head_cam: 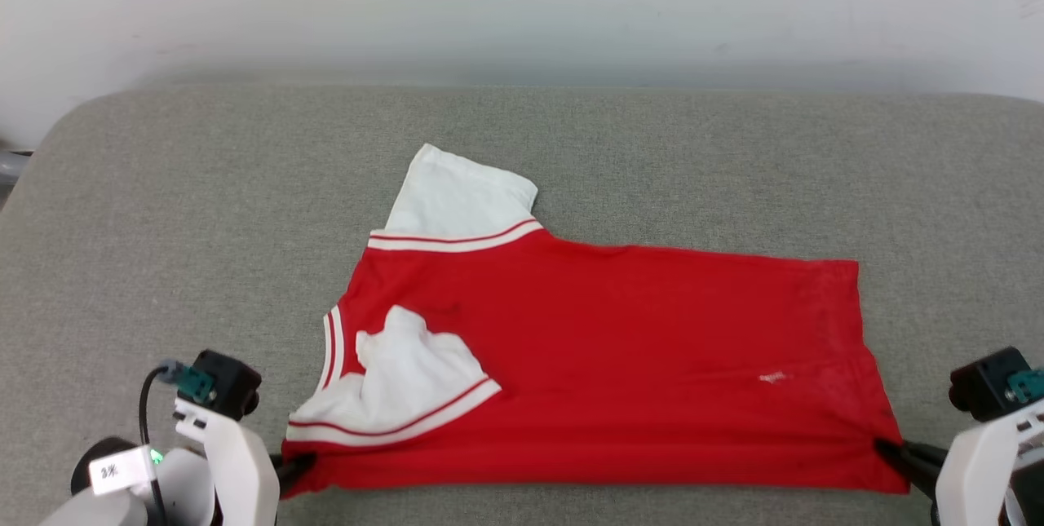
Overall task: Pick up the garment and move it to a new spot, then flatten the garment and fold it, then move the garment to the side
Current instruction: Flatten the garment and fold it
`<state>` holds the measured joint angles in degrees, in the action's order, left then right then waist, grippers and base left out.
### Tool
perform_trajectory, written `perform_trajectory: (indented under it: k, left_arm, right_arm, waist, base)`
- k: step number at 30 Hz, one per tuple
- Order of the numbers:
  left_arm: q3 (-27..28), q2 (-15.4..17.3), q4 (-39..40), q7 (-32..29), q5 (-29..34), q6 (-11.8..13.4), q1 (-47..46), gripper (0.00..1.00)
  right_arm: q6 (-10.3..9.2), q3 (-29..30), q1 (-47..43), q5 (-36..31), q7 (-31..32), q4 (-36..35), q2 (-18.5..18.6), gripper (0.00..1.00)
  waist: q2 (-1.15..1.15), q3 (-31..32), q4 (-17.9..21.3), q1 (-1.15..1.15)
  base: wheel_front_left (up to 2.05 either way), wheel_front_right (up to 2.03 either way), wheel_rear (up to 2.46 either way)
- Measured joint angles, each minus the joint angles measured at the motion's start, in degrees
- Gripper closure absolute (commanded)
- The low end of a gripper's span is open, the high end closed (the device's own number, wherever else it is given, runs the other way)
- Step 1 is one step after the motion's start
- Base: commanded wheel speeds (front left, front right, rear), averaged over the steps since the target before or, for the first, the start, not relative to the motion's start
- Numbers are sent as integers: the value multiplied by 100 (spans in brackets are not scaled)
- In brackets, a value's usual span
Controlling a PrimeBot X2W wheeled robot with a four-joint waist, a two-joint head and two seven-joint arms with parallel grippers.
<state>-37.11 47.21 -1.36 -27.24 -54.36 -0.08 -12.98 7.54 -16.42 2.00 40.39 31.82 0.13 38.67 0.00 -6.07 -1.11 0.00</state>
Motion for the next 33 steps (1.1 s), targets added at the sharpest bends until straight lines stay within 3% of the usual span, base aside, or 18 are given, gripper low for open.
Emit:
perform_trajectory:
  k: [7,12,21,22,23,33]
  left_arm:
    - [-48,30,111,80,-140,119,454,100]
    - [-146,-118,-77,122,-205,133,593,100]
    - [-240,-387,-677,279,-249,9,640,100]
    - [-238,-416,-731,330,-253,8,640,82]
    - [-233,-438,-764,392,-234,9,641,0]
    - [163,-67,-211,855,-179,221,704,0]
  right_arm:
    - [0,439,-587,-7,328,-167,-53,100]
    - [1,566,-765,-53,441,31,-187,100]
    - [1,494,-816,-131,126,626,-454,100]
    - [1,476,-816,-144,57,667,-470,66]
    - [1,487,-816,-149,-65,697,-504,0]
    - [-3,1162,-786,-503,-1354,327,-816,0]
  waist:
    - [0,0,8,0]
    - [0,-49,-9,0]
    - [0,-71,-73,0]
    - [0,-49,-82,0]
    - [0,-24,-89,0]
    - [0,248,-141,0]
  base:
    - [0,0,0]
    - [0,0,0]
    - [0,0,0]
    - [0,0,0]
    - [0,0,0]
    - [0,0,0]
